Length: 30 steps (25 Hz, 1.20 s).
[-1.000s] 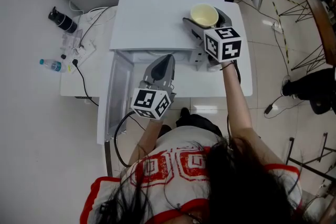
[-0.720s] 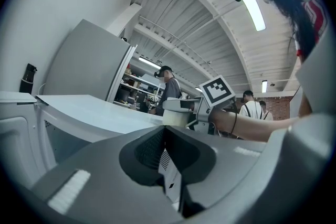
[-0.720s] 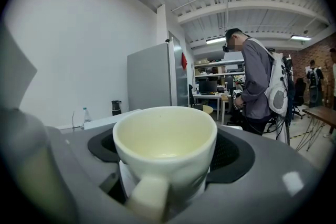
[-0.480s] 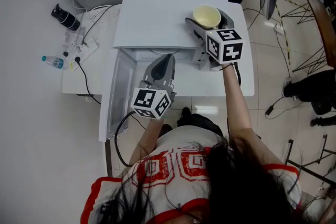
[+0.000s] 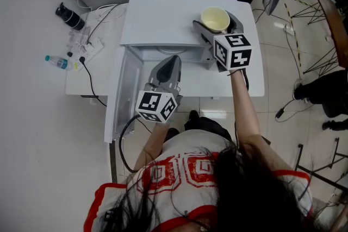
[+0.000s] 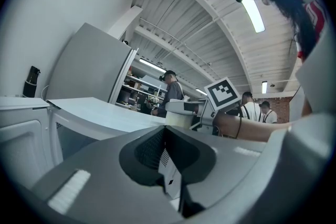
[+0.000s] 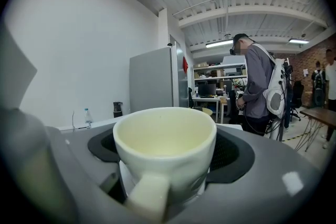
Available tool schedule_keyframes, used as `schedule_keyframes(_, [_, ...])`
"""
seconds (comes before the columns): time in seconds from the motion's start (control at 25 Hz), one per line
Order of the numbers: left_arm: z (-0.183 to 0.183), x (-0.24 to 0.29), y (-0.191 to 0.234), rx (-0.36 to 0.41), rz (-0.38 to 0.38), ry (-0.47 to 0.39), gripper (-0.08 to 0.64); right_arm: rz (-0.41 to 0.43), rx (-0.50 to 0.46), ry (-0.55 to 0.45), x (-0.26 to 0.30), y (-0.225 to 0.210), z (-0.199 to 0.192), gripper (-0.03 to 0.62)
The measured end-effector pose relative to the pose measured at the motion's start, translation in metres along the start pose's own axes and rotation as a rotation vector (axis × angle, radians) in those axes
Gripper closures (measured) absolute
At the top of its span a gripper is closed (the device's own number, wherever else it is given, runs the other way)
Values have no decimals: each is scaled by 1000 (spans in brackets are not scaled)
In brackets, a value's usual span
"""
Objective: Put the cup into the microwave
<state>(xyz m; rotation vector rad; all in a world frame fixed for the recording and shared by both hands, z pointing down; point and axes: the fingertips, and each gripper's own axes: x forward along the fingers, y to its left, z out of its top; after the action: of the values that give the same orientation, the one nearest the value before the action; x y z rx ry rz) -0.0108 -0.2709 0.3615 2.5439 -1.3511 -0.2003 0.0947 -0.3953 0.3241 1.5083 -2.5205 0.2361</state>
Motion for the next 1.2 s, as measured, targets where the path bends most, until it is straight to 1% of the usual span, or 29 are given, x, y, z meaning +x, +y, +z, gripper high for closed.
schedule_keyframes(0.52, [3, -24, -8, 11, -24, -4, 561, -6, 0, -32, -28, 26, 10, 127])
schedule_keyframes(0.88, [0, -50, -15, 14, -35, 10, 561, 3, 5, -50, -53, 57, 9, 127])
schedule_keyframes(1.2, [-11, -81, -20, 13, -40, 25, 561, 14, 12, -48, -75, 91, -7, 127])
